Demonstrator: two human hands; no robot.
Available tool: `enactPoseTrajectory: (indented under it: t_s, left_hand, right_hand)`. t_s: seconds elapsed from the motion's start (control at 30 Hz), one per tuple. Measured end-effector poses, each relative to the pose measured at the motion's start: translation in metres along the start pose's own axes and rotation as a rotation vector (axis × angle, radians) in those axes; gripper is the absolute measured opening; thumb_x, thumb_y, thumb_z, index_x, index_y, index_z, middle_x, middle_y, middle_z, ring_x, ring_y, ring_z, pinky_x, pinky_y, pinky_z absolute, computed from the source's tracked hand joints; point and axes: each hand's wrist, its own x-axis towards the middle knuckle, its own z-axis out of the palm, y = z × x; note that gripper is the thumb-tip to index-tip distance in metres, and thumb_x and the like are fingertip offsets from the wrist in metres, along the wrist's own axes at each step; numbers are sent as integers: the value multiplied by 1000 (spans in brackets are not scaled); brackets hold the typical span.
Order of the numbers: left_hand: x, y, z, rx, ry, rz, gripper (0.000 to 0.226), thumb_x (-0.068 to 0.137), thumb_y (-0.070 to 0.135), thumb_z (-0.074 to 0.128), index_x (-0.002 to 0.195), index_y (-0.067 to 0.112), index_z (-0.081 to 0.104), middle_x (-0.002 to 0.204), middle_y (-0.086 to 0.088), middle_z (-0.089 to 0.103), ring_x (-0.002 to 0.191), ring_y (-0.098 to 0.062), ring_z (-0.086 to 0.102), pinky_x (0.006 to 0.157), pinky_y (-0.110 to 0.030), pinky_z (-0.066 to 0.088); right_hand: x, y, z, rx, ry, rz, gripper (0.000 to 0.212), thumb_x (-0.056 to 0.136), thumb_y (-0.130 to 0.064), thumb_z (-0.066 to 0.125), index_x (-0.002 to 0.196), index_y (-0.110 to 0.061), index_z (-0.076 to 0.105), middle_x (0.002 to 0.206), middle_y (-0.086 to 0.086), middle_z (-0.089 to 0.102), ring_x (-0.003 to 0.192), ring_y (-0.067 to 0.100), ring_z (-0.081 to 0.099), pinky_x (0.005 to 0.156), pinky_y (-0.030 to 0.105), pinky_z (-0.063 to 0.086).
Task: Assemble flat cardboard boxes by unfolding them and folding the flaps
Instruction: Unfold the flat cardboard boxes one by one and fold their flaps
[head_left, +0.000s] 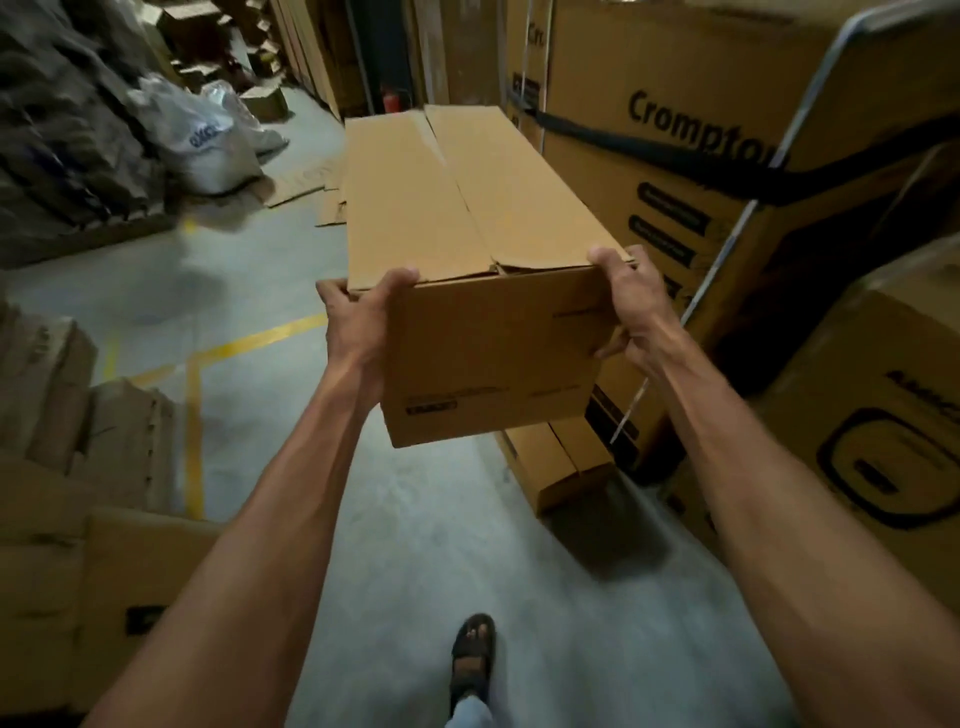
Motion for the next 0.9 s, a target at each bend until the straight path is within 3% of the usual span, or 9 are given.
enactPoseTrajectory:
  t_s: [0.07,0.17,0.3,0.43,0.53,0.63,0.77,0.9]
  left_hand:
    - [-42,31,6,2,-38,38,71,60,54,84,103,26,35,100,-4,54,81,-19,58,57,-33,47]
    - [-95,62,15,34,-86,93,72,64,58,81,110,27,37,104,-4,56,89,-21,61,62,-35,49]
    - [-149,83,26,32,-133,180,73,69,58,80,120,27,39,109,-3,60,101,-25,63,75,-44,54]
    - [-188,95,39,47,-207,221,70,66,61,79,116,31,40,114,-5,62,105,-27,66,90,-58,56]
    - [-207,98,47,38,-278,227,58,64,61,80,101,39,40,114,-5,64,104,-28,67,90,-60,56]
    - [-221,99,52,28,-342,207,57,64,59,79,99,37,41,112,-5,65,102,-26,68,88,-56,59]
    - [-234,96,60,27,-443,183,69,69,56,80,119,26,43,113,-6,64,101,-25,68,73,-42,59]
    - [-241,93,70,39,-524,165,71,70,55,81,121,24,43,116,-6,62,104,-25,65,79,-48,59]
  right_hand:
    - [-41,-23,-33,46,39,-23,46,97,-52,53,135,-26,45,122,4,54,108,36,56,69,75,53]
    - [-92,-46,-80,90,95,-45,42,99,-51,52,133,-27,47,112,-3,53,100,29,54,76,77,51]
    - [-146,-57,-131,120,151,-81,47,97,-54,55,134,-27,49,125,5,54,111,35,57,68,79,50]
    - [-191,-53,-164,140,236,-98,39,96,-55,54,124,-28,52,121,3,57,109,34,60,64,75,53]
    - [-220,-49,-182,139,307,-99,41,96,-55,54,127,-28,51,125,4,57,109,35,60,59,73,54]
    - [-247,-47,-196,132,384,-93,44,96,-56,54,131,-30,50,128,4,57,109,36,61,57,68,57]
    - [-279,-40,-212,118,495,-60,53,94,-59,55,138,-31,48,130,4,56,108,34,61,53,60,59]
    - [-308,-35,-222,139,591,-32,42,96,-54,55,129,-28,51,118,1,56,102,31,60,55,64,58]
